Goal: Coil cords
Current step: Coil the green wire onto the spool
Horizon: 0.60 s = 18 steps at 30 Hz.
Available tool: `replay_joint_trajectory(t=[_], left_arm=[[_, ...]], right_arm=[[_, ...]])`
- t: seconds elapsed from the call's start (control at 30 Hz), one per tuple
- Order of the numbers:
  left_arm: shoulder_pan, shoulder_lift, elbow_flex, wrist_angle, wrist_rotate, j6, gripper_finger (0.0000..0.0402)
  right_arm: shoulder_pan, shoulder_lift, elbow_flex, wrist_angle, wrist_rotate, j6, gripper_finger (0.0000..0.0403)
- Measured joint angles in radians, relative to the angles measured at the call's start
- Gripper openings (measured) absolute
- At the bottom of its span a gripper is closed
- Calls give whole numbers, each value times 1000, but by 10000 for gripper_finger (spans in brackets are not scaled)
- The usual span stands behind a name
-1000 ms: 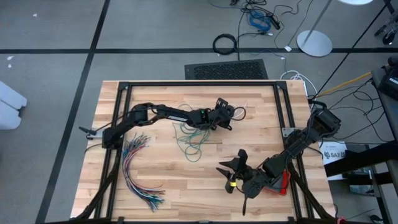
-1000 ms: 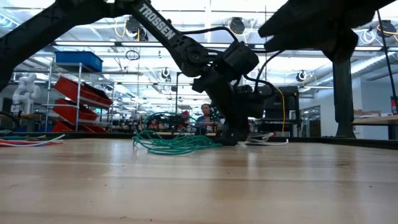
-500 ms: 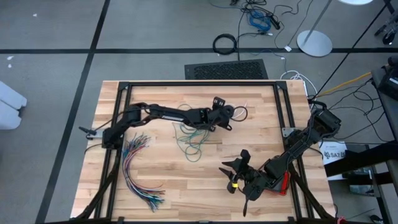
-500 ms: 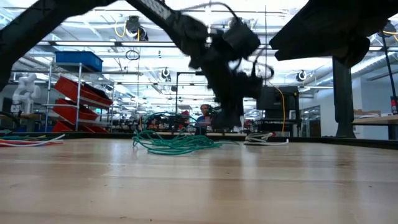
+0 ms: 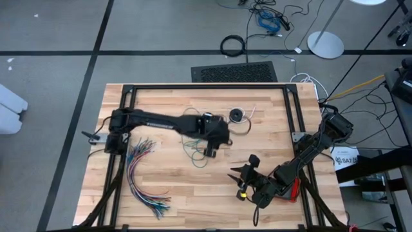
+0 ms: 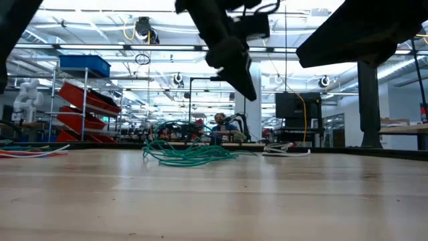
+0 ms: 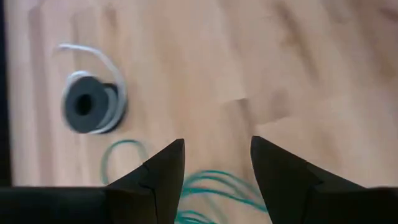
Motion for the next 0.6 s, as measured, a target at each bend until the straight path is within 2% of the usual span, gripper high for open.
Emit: replay_joint_trajectory(t=[0.1,0.3,0.6], left_arm=[[-78,-32,-58,42,-48,-4,192],[-205,-125,-208,218,-221,-39,192],[-256,-354,-571,572,-341,-235,192]], right_arm=[[-4,0,0,0,4,-56,116],[-8,0,0,-1,4,-137,116],[-11,0,0,-5,26,-254,116]])
